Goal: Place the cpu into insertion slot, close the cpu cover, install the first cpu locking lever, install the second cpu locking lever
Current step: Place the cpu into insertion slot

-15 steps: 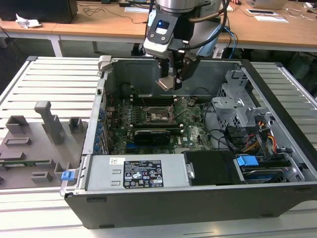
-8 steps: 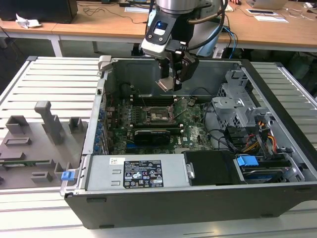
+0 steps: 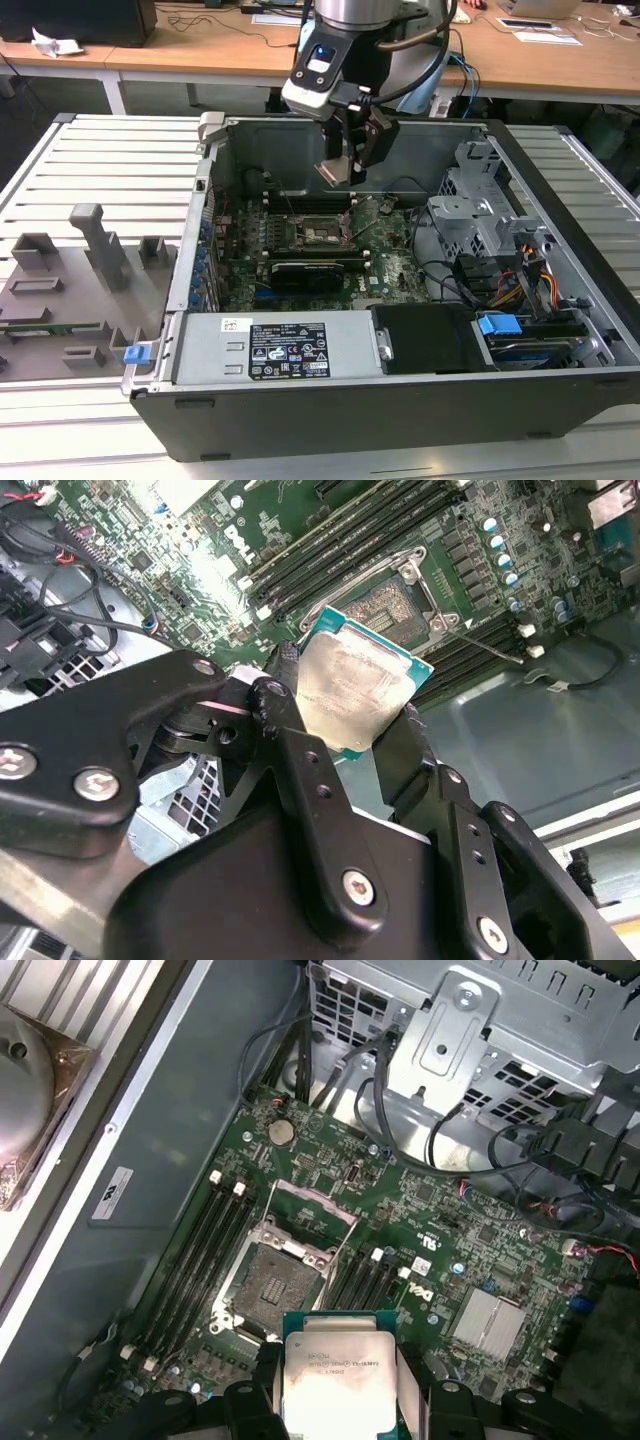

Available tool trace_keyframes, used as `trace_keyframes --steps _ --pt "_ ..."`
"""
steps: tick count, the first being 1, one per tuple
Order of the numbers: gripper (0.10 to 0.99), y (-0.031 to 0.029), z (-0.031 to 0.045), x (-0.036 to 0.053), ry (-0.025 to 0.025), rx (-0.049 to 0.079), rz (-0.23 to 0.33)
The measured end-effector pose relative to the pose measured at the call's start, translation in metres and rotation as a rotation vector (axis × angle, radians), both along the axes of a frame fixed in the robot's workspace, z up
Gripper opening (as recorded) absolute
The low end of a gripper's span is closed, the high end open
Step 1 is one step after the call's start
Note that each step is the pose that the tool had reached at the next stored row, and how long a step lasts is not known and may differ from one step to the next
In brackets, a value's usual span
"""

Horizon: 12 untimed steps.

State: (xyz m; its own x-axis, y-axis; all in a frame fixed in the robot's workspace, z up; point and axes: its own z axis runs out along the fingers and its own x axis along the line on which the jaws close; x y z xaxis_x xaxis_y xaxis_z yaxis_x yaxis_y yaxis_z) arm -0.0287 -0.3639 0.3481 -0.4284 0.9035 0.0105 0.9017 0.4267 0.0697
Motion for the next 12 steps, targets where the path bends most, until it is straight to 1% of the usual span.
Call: trace_keyframes --steps 3,8,9,11,12 --pt "0.541 0.0000 -0.0010 0.0000 0.0000 0.000 -0.024" --pt "0.541 0.0000 -0.0041 0.0000 0.0000 0.000 -0.039" --pt "0.541 0.0000 -0.0058 0.0000 0.0000 0.000 -0.049" --pt "0.541 0.0000 -0.0086 0.0000 0.0000 0.000 -0.098" --pt "0.541 0.0000 -0.0092 0.0000 0.0000 0.000 -0.110"
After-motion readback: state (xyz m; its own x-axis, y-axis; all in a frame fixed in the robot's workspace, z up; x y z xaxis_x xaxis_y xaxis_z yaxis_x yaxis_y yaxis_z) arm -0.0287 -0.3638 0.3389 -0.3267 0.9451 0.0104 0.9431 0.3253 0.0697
